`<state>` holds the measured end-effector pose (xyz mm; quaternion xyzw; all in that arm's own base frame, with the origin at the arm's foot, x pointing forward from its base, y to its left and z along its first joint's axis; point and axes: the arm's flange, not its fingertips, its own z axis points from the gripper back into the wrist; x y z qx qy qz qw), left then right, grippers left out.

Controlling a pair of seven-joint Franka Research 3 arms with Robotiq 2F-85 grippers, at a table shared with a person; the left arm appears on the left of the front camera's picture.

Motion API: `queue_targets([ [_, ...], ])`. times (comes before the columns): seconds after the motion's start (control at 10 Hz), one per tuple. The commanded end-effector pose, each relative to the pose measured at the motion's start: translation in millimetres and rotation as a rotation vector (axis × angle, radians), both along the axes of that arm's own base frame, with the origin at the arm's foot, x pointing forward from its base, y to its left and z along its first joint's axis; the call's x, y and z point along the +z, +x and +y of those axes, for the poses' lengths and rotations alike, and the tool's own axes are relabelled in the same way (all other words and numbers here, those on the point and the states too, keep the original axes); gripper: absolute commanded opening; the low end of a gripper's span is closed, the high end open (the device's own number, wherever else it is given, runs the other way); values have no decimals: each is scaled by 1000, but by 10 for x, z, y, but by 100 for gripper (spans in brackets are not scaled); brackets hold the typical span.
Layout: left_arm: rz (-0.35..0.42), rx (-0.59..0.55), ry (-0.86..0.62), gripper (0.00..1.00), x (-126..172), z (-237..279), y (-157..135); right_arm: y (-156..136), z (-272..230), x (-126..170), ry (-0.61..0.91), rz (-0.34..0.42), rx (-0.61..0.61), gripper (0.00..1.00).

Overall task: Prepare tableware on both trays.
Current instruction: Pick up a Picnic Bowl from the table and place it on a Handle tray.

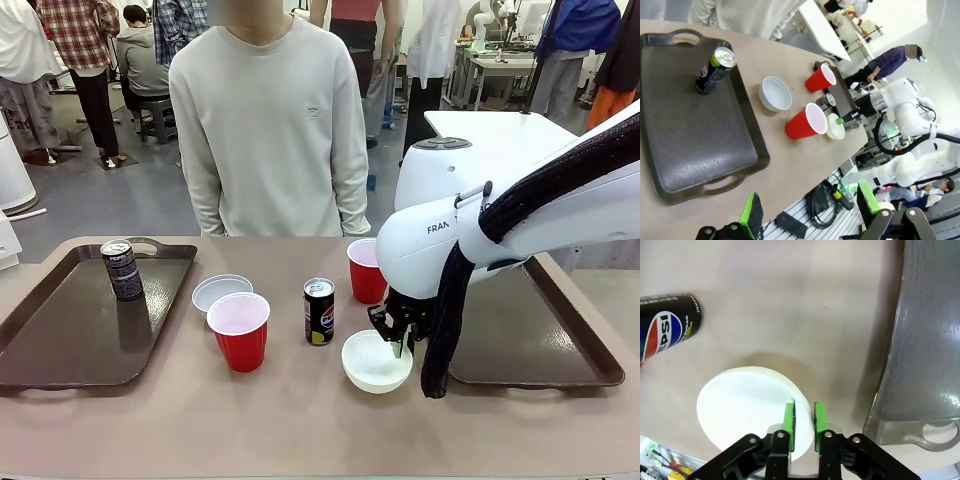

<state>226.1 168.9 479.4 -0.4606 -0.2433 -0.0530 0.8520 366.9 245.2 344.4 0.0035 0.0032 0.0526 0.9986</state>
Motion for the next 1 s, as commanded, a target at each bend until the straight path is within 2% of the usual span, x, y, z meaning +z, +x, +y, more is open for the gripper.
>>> queue_targets([
  [0.0, -28, -9, -11, 100, -2, 17, 0, 13, -12, 7, 6, 11, 14, 0],
  [0.2, -28, -9, -11, 100, -2, 17, 0, -27, -34, 86, -15, 11, 44, 0],
  [0.3, -28, -9, -11, 100, -2, 17, 0, -168, -42, 287, -88, 43, 137, 0],
  [0.5, -28, -9, -11, 100, -2, 17, 0, -482, -175, 1046, -128, -89, 211, 0],
  [0.6, -28, -9, -11, 100, -2, 17, 0, -497, -229, 1322, -130, -136, 199, 0],
  [0.7, -28, -9, -11, 100, -2, 17, 0, -520, -210, 1480, -115, -142, 191, 0],
  [0.8, -28, -9, -11, 100, -2, 17, 0, -432, -70, 1514, -80, -106, -18, 0],
  [0.9, -28, -9, -11, 100, -2, 17, 0, -569, -188, 1376, -124, -120, 187, 0],
])
